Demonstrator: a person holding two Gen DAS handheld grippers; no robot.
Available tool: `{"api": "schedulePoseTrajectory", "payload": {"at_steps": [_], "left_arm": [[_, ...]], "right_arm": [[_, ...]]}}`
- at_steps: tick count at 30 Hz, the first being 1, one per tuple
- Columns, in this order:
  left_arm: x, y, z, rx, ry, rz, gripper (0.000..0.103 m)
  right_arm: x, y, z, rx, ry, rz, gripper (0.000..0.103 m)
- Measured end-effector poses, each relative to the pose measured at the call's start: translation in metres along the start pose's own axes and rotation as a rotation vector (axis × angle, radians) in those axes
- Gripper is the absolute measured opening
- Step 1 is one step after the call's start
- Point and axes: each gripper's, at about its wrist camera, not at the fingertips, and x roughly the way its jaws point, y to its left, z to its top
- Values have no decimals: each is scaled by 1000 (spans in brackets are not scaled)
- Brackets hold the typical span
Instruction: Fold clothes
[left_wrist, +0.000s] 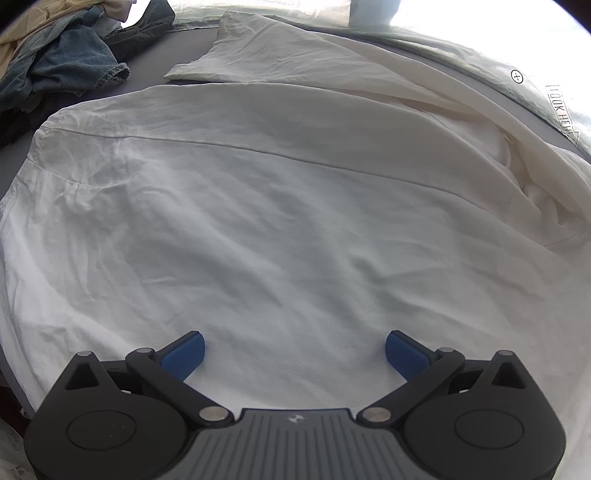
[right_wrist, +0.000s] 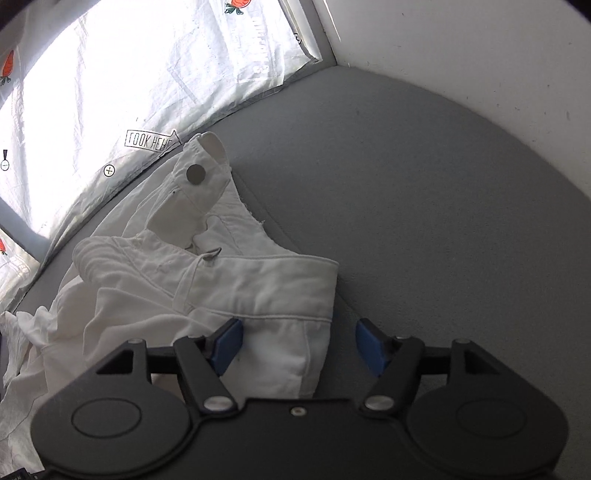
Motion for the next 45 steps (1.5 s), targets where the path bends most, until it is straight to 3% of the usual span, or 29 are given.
{"api": "schedulePoseTrajectory", "payload": {"at_steps": [1,2,3,5,6,7,9,12,15,18,23,25,28,31,33,36,37,39,41,43,45], "left_arm": [[0,0,0,0,-2,0,103],[0,0,0,-1,-4,0,103],[0,1,0,-1,-6,0,103],[0,2,0,0,-8,-2,103],[0,3,0,0,-8,-3,103],[0,4,0,1,-9,-5,103],[-1,5,-1,4,-9,-7,103],[-2,11,-2,0,-4,-6,103],[-6,19,-8,0,9,-2,103],[-12,32,-18,12,16,4,103],[-21,68,-31,-10,27,9,103],[-23,85,-33,-16,24,3,103],[-24,101,-32,-25,25,-15,103],[-25,114,-24,-31,18,-19,103],[-26,121,-15,-54,6,-22,103],[-27,135,3,-100,-13,-36,103],[-28,139,9,-115,-19,-41,103],[-27,145,20,-138,-31,-52,103],[-26,150,33,-156,-42,-63,103],[-24,151,44,-163,-49,-71,103],[-20,151,56,-158,-53,-81,103]], "right_arm": [[0,-1,1,11,1,12,73],[1,-1,2,4,6,23,66],[1,-1,3,3,13,49,41],[2,0,5,43,15,101,35],[1,-1,6,72,11,130,21],[-4,-4,7,118,-7,143,18],[-21,-11,7,219,-74,89,10],[-66,-19,8,223,-186,-46,8],[-101,-25,-3,163,-222,-123,8],[-120,-39,-28,107,-203,-209,8],[-130,-75,-59,221,-138,-298,9],[-124,-73,-66,153,-116,-343,9],[-110,-59,-71,14,-79,-410,13],[-104,-50,-59,-23,-39,-468,23],[-110,-46,-55,-21,-52,-497,44],[-122,-34,-46,-33,-104,-532,53],[-125,-29,-43,-41,-122,-533,56],[-130,-16,-37,-51,-162,-528,76],[-129,-3,-29,-63,-193,-497,86],[-127,9,-23,-79,-208,-458,89],[-117,22,-17,-99,-214,-425,101]]}}
